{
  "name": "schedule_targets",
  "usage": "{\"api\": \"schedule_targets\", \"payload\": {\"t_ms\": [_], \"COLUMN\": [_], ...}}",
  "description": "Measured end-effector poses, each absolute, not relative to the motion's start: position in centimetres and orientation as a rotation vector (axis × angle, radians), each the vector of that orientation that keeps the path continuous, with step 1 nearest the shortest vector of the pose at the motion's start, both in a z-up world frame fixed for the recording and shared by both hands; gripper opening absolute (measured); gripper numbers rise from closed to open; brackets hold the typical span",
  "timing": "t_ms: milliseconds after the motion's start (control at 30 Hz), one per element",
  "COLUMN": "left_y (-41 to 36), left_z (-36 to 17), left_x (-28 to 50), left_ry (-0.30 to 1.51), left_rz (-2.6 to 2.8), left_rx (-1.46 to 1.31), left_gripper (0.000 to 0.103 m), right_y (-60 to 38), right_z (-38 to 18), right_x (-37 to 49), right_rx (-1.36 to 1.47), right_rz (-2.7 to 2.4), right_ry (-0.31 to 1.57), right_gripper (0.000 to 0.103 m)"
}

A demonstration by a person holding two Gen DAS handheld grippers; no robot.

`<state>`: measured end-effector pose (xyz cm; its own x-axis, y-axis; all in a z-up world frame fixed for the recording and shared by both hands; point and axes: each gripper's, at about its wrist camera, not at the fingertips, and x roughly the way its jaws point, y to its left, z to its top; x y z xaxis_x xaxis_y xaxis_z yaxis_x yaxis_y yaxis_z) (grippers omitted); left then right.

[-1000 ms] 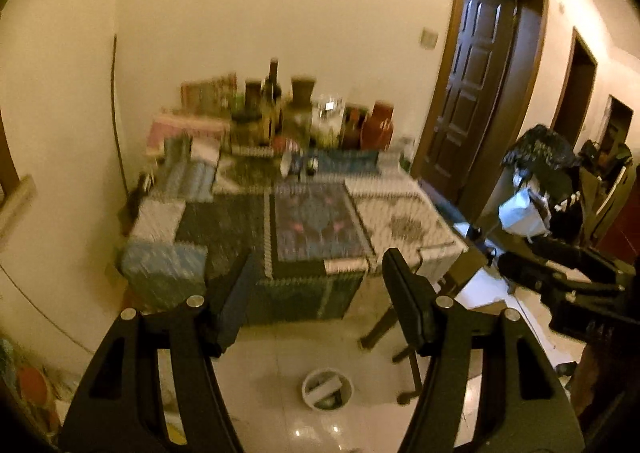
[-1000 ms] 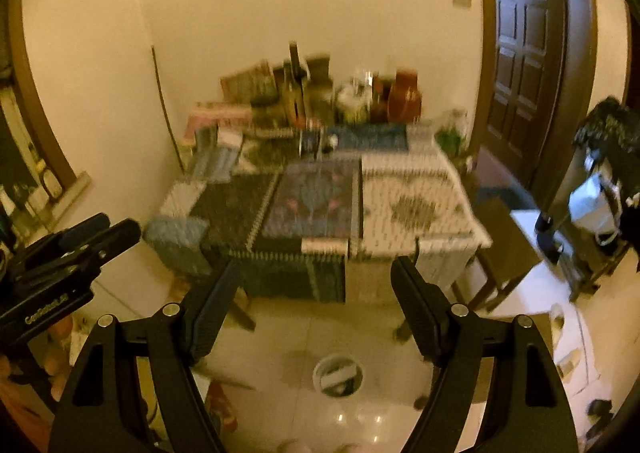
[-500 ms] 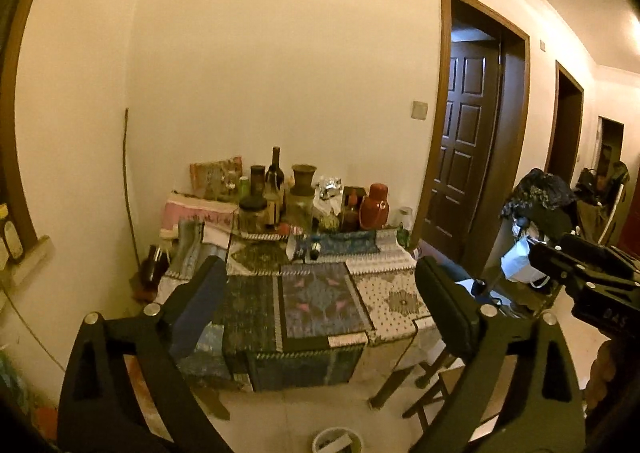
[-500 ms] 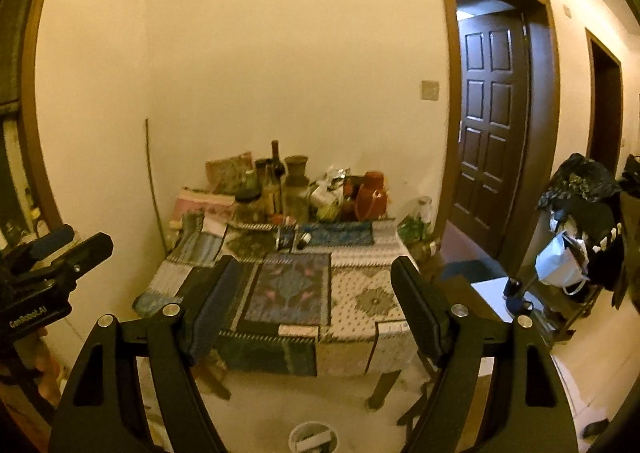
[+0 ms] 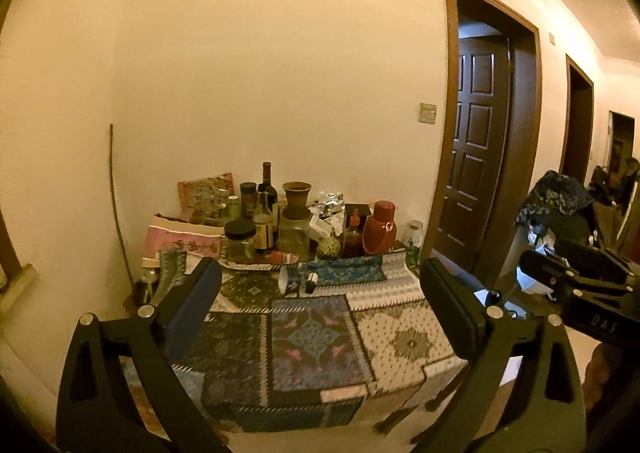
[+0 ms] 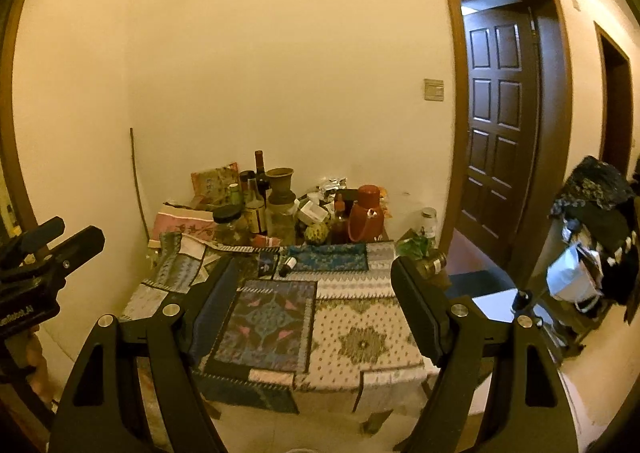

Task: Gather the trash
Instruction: 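Raise both open tools back toward the cluttered table, then grasp the white plastic tray with the left tool while the right tool grasps the small labeled bottle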

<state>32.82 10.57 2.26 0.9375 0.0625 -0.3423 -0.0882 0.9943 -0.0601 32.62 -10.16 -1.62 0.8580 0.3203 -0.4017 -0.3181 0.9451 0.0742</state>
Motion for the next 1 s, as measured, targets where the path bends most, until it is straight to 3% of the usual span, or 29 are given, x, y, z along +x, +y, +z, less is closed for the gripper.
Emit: {"api": "schedule_targets", "payload": {"t_ms": [400,733,867,1000], "left_y": [9.8,13.7,17.0,20.6], "left_z": [1.4,-1.0,-1.9,-3.0], "left_x": [42.7,49.5,53.0,56.5], "left_ry": [0.366,0.432,0.450,0.470], "left_rz": [0.216,0.271,0.264,0.262], "left_rx": [-0.139,-0.149,-0.152,-0.125], "left_gripper": [0.100,0.100,0.100,0.100], "right_y": [-11.4,-8.3,-5.5,-2.5], "right_z": [-1.7,-3.8,-4.8,-6.2], "right_x": [42.0,48.4,51.2,54.6], "right_rx": [-0.039,-0.053,-0.057,-0.031], "right_rz": [0.438,0.445,0.417,0.386], "right_ry": [0.436,0.529,0.567,0.629], "right_gripper": [0.075,0.075,0.085,0.087]}}
